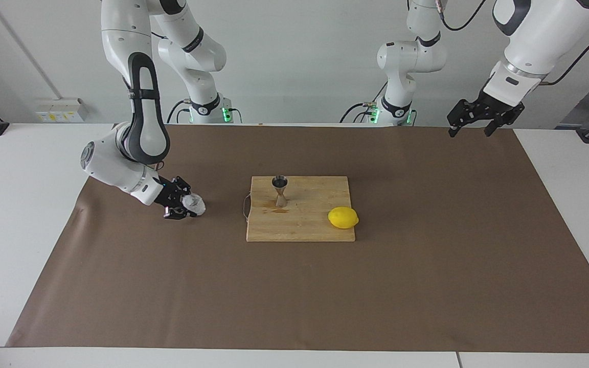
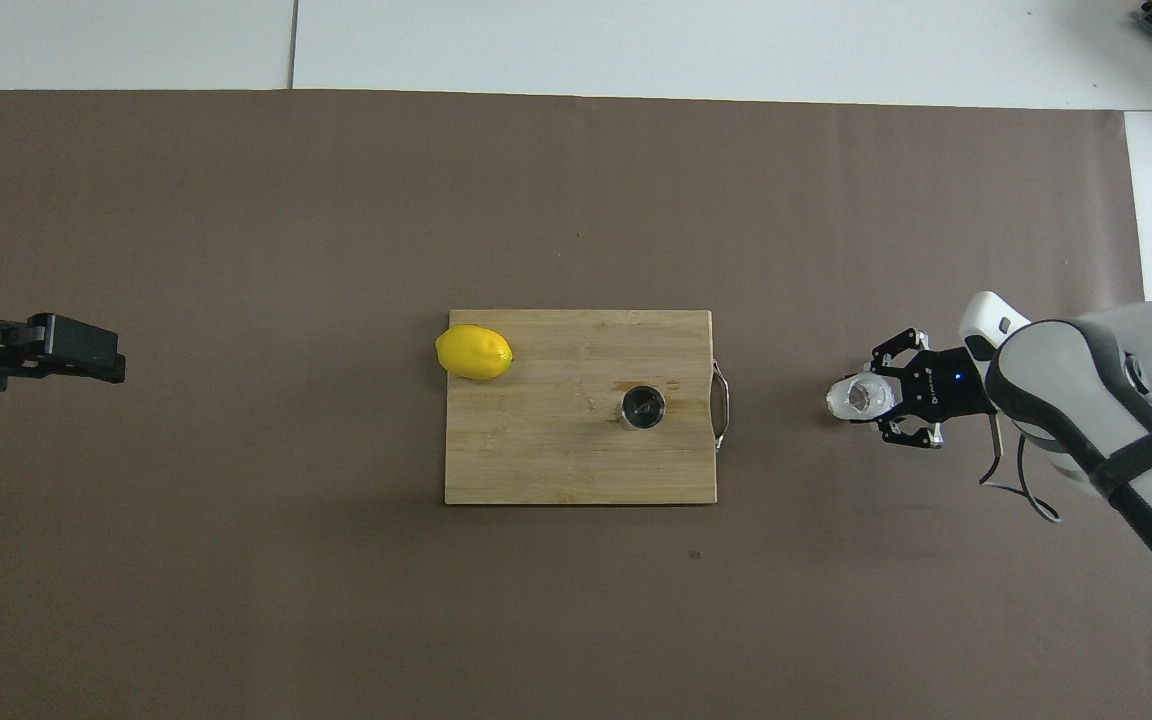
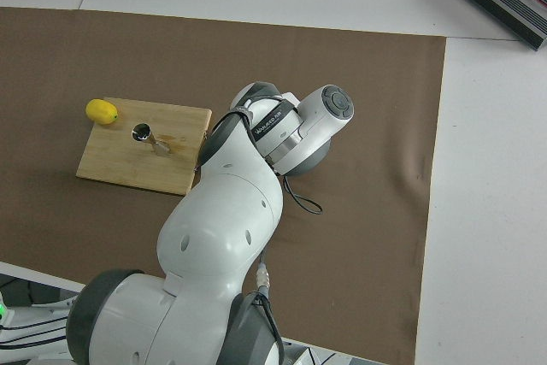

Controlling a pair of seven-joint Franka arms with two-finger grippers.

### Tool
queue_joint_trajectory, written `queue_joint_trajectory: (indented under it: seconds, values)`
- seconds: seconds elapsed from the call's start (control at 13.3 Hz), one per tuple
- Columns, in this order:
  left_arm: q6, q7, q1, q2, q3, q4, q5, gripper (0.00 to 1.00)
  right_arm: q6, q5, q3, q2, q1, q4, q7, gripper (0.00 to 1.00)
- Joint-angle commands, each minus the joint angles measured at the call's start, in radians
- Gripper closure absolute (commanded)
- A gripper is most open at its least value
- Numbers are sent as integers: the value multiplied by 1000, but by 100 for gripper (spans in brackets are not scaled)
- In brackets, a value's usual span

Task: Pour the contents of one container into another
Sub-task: 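Carry the clear cup back beside the board with the right gripper, then set down the clear cup and open the right gripper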

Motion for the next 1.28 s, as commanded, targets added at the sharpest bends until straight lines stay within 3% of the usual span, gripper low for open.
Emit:
queue_joint_trajectory:
  seconds: [0.0, 0.08, 0.15, 0.23, 0.53, 0.91, 1.21]
  values:
    - [-10, -13, -1, -20, 2, -14, 19, 0, -13, 7, 8, 17, -44, 2, -34, 100]
    - [-10, -13, -3, -20, 2, -14, 19, 0, -15, 7, 8, 14, -47, 2, -35, 80]
    - [-12, -13, -3, -20, 2, -14, 21, 0, -15, 7, 8, 8, -45, 3, -35, 10]
    - [-10, -14, -3, -20, 1, -14, 21, 0, -13, 7, 10, -9, -44, 5, -28, 0]
    - [-10, -13, -1, -20, 2, -14, 19, 0, -18, 7, 10, -118, -28, 7, 74, 0]
    - [-12, -13, -3, -20, 1, -14, 19, 0, -93, -10, 7, -214, -31, 68, 416, 0]
    - [-10, -13, -1, -18, 2, -14, 21, 0, -133, -218, 16, -323, -12, 103, 843, 0]
